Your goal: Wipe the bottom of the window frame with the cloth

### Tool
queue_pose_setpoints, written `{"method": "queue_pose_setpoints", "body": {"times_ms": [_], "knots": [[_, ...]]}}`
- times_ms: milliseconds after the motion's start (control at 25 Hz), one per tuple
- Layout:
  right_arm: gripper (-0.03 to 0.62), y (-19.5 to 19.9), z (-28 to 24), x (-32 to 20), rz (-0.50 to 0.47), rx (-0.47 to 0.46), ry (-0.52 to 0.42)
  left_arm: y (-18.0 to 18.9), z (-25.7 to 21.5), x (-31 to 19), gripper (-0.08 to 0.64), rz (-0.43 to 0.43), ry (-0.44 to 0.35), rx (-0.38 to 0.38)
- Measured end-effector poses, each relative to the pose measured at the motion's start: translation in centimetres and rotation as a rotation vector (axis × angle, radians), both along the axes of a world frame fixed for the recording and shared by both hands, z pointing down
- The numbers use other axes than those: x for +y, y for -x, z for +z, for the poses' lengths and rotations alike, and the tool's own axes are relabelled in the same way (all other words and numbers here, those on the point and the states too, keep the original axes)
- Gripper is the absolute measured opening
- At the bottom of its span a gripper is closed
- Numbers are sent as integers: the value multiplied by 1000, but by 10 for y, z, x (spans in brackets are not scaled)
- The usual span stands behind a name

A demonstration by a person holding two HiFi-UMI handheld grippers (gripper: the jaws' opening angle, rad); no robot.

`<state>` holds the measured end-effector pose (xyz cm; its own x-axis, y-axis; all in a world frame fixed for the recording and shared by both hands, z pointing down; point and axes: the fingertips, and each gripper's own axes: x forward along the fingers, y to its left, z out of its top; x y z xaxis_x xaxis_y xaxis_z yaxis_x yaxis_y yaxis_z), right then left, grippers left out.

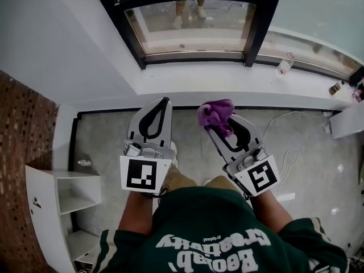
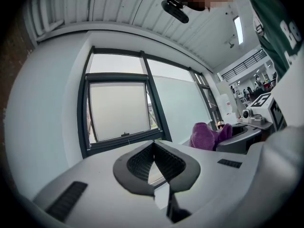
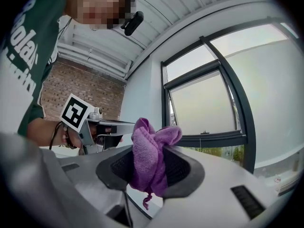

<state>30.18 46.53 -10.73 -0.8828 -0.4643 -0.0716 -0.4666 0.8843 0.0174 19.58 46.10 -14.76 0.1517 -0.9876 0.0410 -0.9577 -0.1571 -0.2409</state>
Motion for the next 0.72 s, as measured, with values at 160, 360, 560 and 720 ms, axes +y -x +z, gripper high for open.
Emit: {"method": "queue_pose_setpoints", "body": {"times_ms": [160, 360, 560, 720], "knots": [[163, 43, 10, -36, -1, 12, -4, 49, 3, -41, 11, -6, -15, 6], [164, 110, 16, -101, 54, 28, 23, 127, 9, -113, 11, 17, -21, -24], [170, 200, 20, -172, 76, 27, 46, 217, 22, -197, 11, 75, 0, 45], [170, 277, 37, -225, 89, 55, 71, 296, 39, -255, 11, 103, 32, 51]]}}
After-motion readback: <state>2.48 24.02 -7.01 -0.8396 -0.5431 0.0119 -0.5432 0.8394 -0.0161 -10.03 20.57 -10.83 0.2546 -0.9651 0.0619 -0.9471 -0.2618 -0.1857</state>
